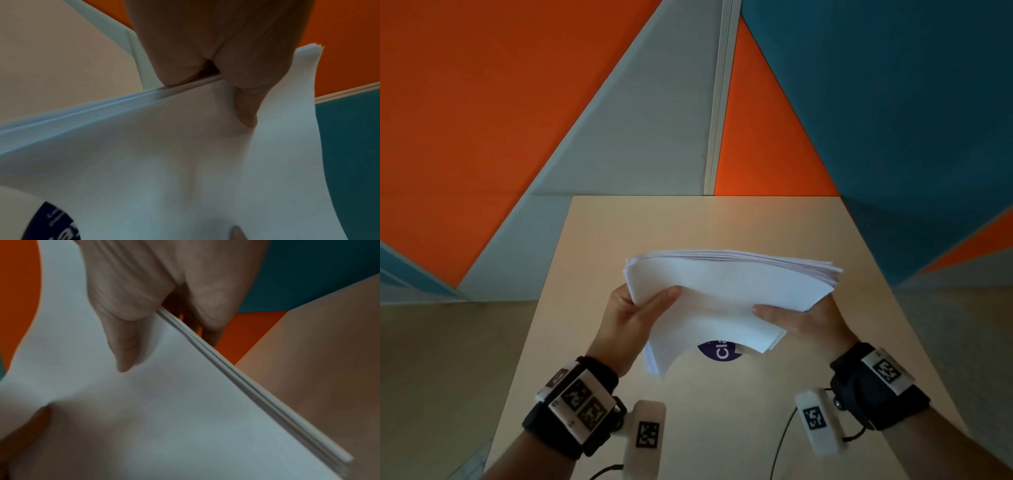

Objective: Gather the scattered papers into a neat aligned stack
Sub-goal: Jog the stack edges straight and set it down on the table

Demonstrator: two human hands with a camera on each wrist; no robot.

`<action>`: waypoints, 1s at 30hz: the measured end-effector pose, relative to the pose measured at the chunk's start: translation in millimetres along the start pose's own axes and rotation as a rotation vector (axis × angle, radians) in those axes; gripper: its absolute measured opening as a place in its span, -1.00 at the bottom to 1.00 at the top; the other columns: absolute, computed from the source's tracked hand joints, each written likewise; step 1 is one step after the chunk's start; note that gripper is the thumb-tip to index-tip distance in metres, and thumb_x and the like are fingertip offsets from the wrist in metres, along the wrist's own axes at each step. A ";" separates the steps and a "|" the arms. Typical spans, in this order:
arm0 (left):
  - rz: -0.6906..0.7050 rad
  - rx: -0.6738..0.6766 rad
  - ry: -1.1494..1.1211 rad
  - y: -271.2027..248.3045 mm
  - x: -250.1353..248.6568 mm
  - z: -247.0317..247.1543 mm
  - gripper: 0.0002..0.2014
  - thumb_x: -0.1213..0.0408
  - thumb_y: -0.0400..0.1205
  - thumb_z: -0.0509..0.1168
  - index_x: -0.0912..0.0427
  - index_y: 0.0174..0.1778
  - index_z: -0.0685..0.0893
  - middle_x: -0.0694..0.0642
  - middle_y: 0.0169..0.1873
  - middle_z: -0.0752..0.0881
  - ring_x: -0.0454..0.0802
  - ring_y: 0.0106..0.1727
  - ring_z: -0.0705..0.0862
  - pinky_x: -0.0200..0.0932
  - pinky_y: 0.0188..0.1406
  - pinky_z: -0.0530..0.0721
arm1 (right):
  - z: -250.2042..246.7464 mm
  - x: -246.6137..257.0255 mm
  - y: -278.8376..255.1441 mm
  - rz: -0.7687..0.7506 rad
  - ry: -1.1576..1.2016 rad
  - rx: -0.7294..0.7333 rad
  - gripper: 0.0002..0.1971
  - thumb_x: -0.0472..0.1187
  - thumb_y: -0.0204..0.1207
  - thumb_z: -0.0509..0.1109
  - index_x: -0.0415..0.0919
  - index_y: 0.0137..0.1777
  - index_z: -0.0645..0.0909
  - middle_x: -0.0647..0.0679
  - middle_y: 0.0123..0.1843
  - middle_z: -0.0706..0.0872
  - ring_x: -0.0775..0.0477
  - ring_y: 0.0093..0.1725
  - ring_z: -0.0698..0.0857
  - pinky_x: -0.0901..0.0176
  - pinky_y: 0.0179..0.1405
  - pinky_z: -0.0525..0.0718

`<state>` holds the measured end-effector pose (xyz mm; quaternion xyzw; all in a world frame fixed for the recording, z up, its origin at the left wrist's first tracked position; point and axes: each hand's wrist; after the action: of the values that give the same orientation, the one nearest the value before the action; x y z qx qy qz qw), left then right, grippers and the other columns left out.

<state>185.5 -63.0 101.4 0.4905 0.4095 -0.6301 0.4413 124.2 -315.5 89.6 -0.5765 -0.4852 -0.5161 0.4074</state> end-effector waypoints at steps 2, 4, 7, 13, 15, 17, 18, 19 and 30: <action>0.031 0.017 -0.009 -1.6 -7.8 -2.2 -0.83 0.40 0.51 0.38 0.13 -0.33 0.84 0.04 -0.27 0.84 -0.07 -0.22 0.80 -0.19 -0.24 0.75 | -3.8 4.9 0.8 -0.027 0.024 0.019 -0.54 -0.58 0.32 0.58 -0.08 0.09 0.72 0.01 0.05 0.87 0.02 0.07 0.83 0.24 -0.04 0.77; 0.061 0.057 -0.020 -1.9 -20.5 -5.0 -0.87 0.36 0.45 0.39 0.11 -0.29 0.85 0.05 -0.23 0.85 -0.04 -0.17 0.81 -0.16 -0.17 0.77 | -7.2 5.2 0.3 0.007 -0.002 0.077 -0.54 -0.54 0.32 0.59 -0.10 0.13 0.70 0.08 0.05 0.87 0.07 0.08 0.83 0.30 -0.01 0.74; 0.114 0.112 0.000 1.3 -37.1 -11.6 -0.87 0.34 0.45 0.44 0.03 -0.22 0.86 0.03 -0.16 0.85 -0.01 -0.10 0.80 -0.02 -0.03 0.78 | -10.0 -7.0 -4.9 0.138 -0.152 0.149 -0.48 -0.33 0.25 0.71 0.03 0.17 0.67 0.19 0.10 0.84 0.17 0.14 0.79 0.28 0.13 0.70; 0.179 0.162 -0.014 14.8 -53.5 -28.8 -0.65 -0.04 0.23 0.63 0.01 -0.13 0.85 -0.04 -0.08 0.84 -0.05 0.00 0.78 0.02 0.11 0.74 | -5.8 -15.8 -11.1 0.258 -0.184 0.273 -0.67 -0.36 0.48 0.55 0.12 0.01 0.64 0.57 -0.17 0.77 0.57 -0.10 0.71 0.58 -0.07 0.58; 0.184 0.170 0.005 20.1 -55.7 -30.5 -0.63 -0.06 0.24 0.62 0.02 -0.12 0.84 -0.02 -0.07 0.84 -0.03 -0.01 0.79 -0.01 0.07 0.75 | -4.9 -16.1 -10.1 0.262 -0.178 0.274 -0.68 -0.38 0.55 0.48 0.16 -0.11 0.74 0.44 -0.19 0.82 0.46 -0.08 0.76 0.41 0.04 0.63; 0.171 0.159 0.035 26.5 -53.8 -32.6 -0.59 -0.08 0.24 0.62 0.04 -0.08 0.84 0.02 -0.02 0.84 0.01 0.02 0.79 0.00 0.06 0.75 | -1.4 -10.8 -9.6 0.251 -0.171 0.269 -0.47 -0.42 0.59 0.41 0.19 -0.49 0.77 0.36 -0.39 0.79 0.37 -0.22 0.79 0.48 -0.10 0.64; 0.161 0.155 0.045 30.2 -51.4 -34.5 -0.57 -0.10 0.24 0.62 0.04 -0.06 0.84 0.04 0.01 0.84 0.03 0.05 0.79 0.00 0.06 0.75 | -1.4 -13.6 -9.1 0.242 -0.156 0.256 -0.39 -0.43 0.60 0.39 0.21 -0.60 0.73 0.38 -0.49 0.74 0.38 -0.31 0.77 0.51 -0.21 0.60; 0.144 0.156 0.042 33.3 -49.4 -36.2 -0.54 -0.10 0.22 0.63 0.04 -0.03 0.84 0.06 0.03 0.84 0.03 0.07 0.79 -0.02 0.06 0.75 | -1.0 -8.8 -10.3 0.230 -0.148 0.249 -0.33 -0.45 0.60 0.37 0.20 -0.69 0.68 0.38 -0.58 0.67 0.42 -0.41 0.72 0.53 -0.28 0.55; -0.035 0.110 -0.005 21.5 7.3 -25.3 -0.72 0.09 0.31 0.63 0.11 -0.13 0.87 0.09 -0.07 0.86 -0.02 -0.05 0.82 -0.16 -0.09 0.76 | -9.1 -16.5 -12.6 0.188 -0.162 0.189 -0.81 -0.39 0.51 0.52 -0.14 0.04 0.82 0.05 0.05 0.88 0.03 0.09 0.83 0.12 0.11 0.78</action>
<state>211.6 -46.0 87.8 0.5051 0.3816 -0.6606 0.4037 110.1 -324.1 74.1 -0.6181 -0.5067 -0.3797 0.4659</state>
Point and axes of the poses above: each hand's wrist, its own y-axis towards the middle knuckle, its own z-axis out of the palm, x = y × z
